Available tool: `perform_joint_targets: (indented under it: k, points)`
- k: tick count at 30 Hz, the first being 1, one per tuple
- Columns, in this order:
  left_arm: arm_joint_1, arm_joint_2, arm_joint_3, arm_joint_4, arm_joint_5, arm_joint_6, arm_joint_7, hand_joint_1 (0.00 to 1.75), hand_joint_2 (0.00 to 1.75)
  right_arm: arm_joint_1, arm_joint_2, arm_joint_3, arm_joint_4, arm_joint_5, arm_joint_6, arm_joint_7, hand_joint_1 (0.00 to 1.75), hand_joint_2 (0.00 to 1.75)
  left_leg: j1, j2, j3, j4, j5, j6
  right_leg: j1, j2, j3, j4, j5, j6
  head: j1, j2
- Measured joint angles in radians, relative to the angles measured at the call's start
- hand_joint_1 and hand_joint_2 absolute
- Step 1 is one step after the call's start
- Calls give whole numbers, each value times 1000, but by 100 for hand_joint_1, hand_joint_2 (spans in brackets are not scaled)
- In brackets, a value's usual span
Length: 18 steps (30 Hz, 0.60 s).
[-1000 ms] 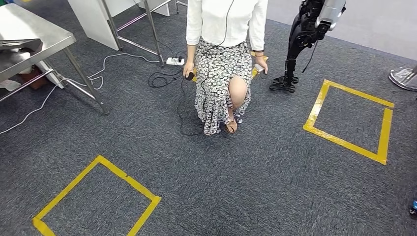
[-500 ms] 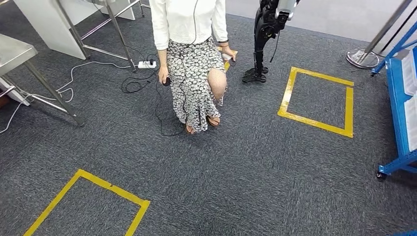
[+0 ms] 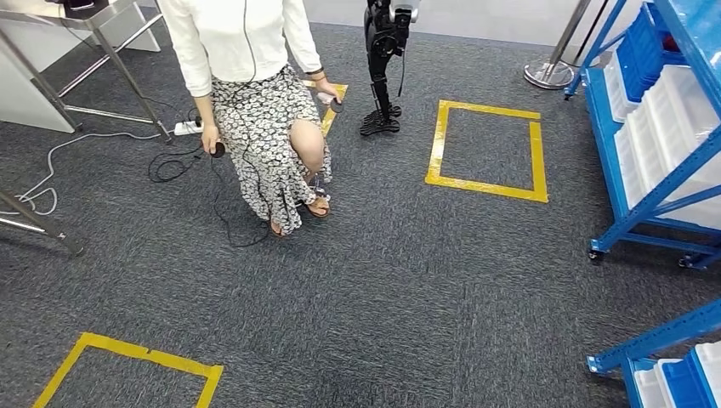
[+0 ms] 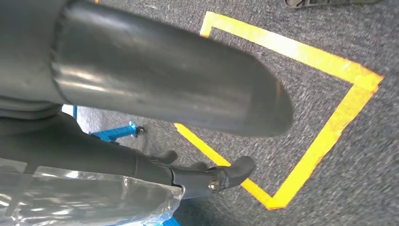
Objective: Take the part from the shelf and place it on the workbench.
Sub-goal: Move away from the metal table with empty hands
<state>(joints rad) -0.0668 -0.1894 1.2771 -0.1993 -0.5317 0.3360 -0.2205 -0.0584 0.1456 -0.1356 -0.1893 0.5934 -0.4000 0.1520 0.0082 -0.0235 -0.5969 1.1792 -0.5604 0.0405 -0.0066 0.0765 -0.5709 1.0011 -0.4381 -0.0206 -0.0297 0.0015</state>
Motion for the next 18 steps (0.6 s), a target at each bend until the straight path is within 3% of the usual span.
perform_joint_targets:
  k: [1,3,5,6,8,10,12,13,14,16,18]
  points:
    - [0,2,2,-1,0,1,0,0,0,-2,2,1,0,-1,1,1,0,0,-7,-24,32,-67,33,14,1,12,0,0,2,1,0,0]
    - [-1,5,3,-2,-2,1,-2,0,0,-4,9,2,0,-3,-1,7,0,0,-21,-52,66,-144,65,33,-2,34,-4,0,8,8,0,0]
    - [-5,6,3,-4,-3,2,-3,0,0,-2,14,3,0,-5,-4,12,0,0,-28,-37,71,-162,72,44,-3,53,-8,-8,17,20,-1,0]
    - [-8,5,3,-4,-3,2,-4,0,0,1,14,4,0,-5,-5,13,0,0,-27,-24,79,-181,83,48,-1,46,-11,-9,19,24,-1,0]
    - [-10,3,4,-4,-3,1,-4,0,0,3,11,4,0,-5,-7,15,0,0,-24,3,97,-225,109,59,5,-1,-33,25,-2,22,3,0]
    - [-8,2,4,-4,-3,0,-5,0,0,1,7,4,0,-5,-8,17,0,0,-21,34,99,-243,122,61,0,-51,-91,137,-58,16,7,0]
    - [-7,0,4,-4,-4,-2,-8,0,0,1,4,4,0,-5,-12,29,0,0,-20,65,91,-242,124,55,-14,-64,-136,236,-94,28,8,0]
    - [-7,0,3,-4,-6,-4,-11,0,0,3,3,4,0,-5,-15,39,0,0,-18,79,88,-241,125,50,-22,-69,-131,235,-89,41,8,0]
    - [-7,-1,3,-4,-9,-6,-15,0,0,5,2,3,0,-6,-18,47,0,0,-14,92,85,-237,124,42,-31,-78,-106,196,-74,56,8,0]
    - [-7,0,3,-5,-17,-13,-21,0,0,5,1,3,0,-9,-22,55,0,0,-8,115,73,-216,114,19,-41,-117,-24,63,-35,83,10,0]
    - [-7,2,3,-6,-25,-19,-23,0,0,3,0,3,0,-14,-26,55,0,0,-6,136,62,-190,95,-4,-40,-141,14,-3,-21,77,9,0]
